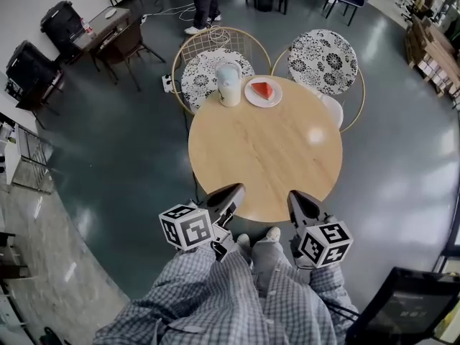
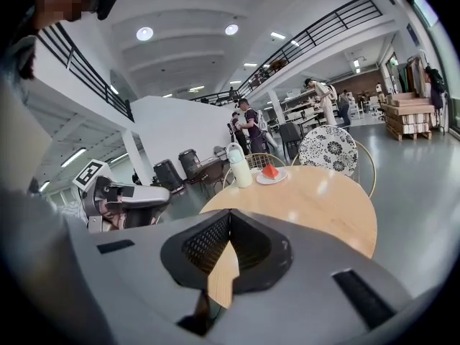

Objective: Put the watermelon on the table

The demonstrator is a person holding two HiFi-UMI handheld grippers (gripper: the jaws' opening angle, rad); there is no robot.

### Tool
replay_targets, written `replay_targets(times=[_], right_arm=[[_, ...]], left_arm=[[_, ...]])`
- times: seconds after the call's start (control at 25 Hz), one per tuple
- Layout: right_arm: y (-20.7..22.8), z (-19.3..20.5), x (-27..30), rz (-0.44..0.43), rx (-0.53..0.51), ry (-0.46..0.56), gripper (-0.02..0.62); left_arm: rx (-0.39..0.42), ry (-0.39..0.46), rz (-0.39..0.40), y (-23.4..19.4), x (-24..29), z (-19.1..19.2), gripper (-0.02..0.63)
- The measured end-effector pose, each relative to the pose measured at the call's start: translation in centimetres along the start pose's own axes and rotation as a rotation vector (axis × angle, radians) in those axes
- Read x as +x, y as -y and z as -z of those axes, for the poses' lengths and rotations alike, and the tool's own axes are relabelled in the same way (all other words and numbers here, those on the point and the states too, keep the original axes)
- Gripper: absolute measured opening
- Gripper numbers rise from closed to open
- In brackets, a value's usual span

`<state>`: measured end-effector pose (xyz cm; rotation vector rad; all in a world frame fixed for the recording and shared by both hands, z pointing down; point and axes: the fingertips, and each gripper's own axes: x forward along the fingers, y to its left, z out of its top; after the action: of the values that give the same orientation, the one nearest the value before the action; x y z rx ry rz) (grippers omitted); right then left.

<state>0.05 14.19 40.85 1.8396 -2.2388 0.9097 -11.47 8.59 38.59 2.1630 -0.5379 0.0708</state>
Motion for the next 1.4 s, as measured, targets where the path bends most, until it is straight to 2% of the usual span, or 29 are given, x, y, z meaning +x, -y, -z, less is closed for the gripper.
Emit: replay_targets(times=[0.24,0.64,0.8,1.16,1.4], right_arm=[[0.7,-0.7,-0.5,-0.006,0.018,-0.003,0.008],[1.6,-5.5,-0.8,-0.047,-0.046,0.064,0.009],[1.9,-6.9,-0.2,-0.077,-0.04,0.092,0.008],[2.3,-8.1,0.8,-0.13,-0.05,0.106,0.008],[2.6,-8.1,0.7,-0.136,-0.056,0.101,0.008]], left_arm=[[0.017,0.0,0.015,1.7,1.0,-0.4,0.006],[0.053,0.035,0.044,4.0,3.6,-2.3,0.006],[0.069,0.045,0.05,4.7,4.4,-2.9,0.006],[0.065,0.051,0.052,5.0,5.6,-3.2,0.006],[0.071,0.037,0.049,5.1,6.3,-3.0,0.006]])
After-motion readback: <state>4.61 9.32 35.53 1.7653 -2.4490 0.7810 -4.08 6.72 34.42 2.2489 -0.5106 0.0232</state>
